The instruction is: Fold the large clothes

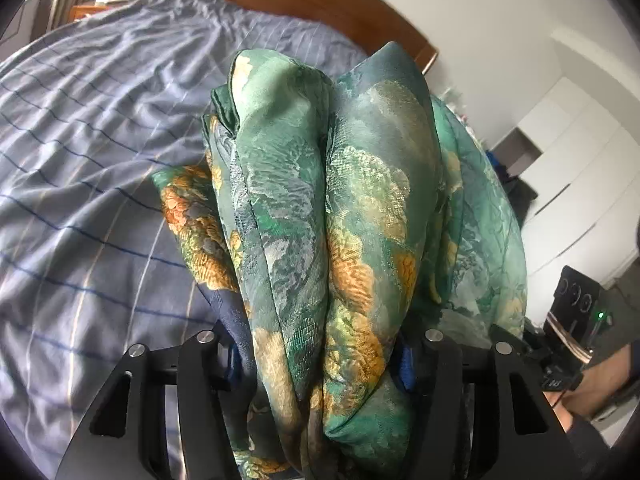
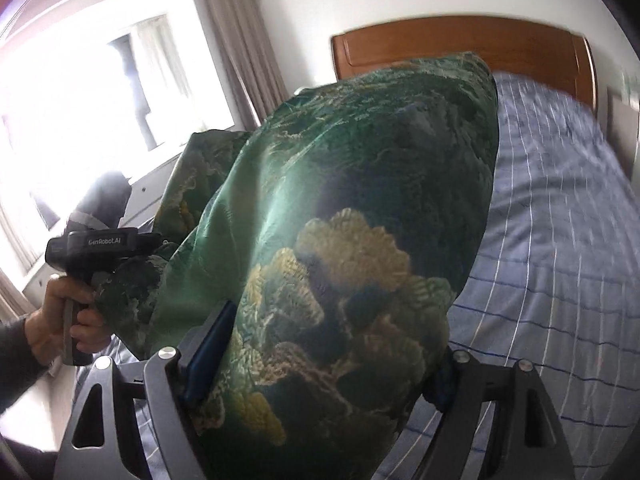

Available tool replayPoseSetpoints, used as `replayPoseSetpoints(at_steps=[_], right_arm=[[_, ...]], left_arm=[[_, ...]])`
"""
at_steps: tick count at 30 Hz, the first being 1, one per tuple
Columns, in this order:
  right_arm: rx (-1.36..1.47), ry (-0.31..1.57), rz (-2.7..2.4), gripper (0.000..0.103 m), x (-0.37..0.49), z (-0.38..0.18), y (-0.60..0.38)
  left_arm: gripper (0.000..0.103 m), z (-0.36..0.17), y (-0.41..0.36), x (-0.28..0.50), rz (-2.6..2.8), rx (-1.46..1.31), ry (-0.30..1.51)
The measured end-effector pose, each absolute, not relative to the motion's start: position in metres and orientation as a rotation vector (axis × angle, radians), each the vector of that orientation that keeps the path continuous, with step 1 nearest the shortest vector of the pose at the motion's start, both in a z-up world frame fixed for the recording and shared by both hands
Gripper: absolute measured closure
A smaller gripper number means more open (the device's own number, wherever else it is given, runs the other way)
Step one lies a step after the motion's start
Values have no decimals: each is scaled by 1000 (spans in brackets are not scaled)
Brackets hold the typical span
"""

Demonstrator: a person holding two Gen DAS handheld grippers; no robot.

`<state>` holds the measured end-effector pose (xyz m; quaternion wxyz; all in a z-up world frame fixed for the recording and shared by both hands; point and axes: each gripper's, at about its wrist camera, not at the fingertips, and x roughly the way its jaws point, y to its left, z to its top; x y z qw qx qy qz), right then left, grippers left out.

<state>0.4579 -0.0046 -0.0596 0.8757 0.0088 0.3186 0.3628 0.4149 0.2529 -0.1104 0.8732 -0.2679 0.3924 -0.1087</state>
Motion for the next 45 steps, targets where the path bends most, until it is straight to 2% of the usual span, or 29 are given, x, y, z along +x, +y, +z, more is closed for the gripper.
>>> replayPoseSetpoints(at_steps=[3,4,5,6,8,9,13,15,17,20,23,25,29,35,45], right_arm=[[88,759,740,21,493,-90,-14],[113,798,737,21,501,-102,-17],[150,865,731,21,511,-120,-19],[175,925,717,20,515,-134,-21],[291,1016,678,8,525,-169,-35],[351,995,671,0,525,-173,-46],[364,911,639,0,514,-156,-70],[284,856,597,0,500,-139,-77],[160,771,540,0,474,-117,-82],[16,611,451,0,423,-83,-84],[-29,439,377,0,371,-49,-87],[14,385,338,0,341,-37,-90],[-37,498,300,0,326,-36,-79],[-19,507,248,0,259,-35,-79],[-123,562,214,0,229,-48,-68]], left_arm=[[38,-147,252,439,-198,-590,922],[34,-171,253,445,-174,-609,986],[26,-185,255,445,-149,-622,1004],[22,-190,259,441,-148,-640,984],[16,-190,267,430,-157,-687,913],[16,-187,267,427,-161,-686,904],[18,-143,259,394,-144,-492,838],[14,-116,247,372,-104,-369,770],[5,-87,228,336,-20,-231,687],[0,-53,198,294,112,-97,546],[0,-31,171,256,251,-2,389],[0,-22,152,240,273,-12,364],[0,-28,134,224,299,-147,473],[0,-46,120,186,353,-261,572],[0,-46,99,155,337,-215,653]])
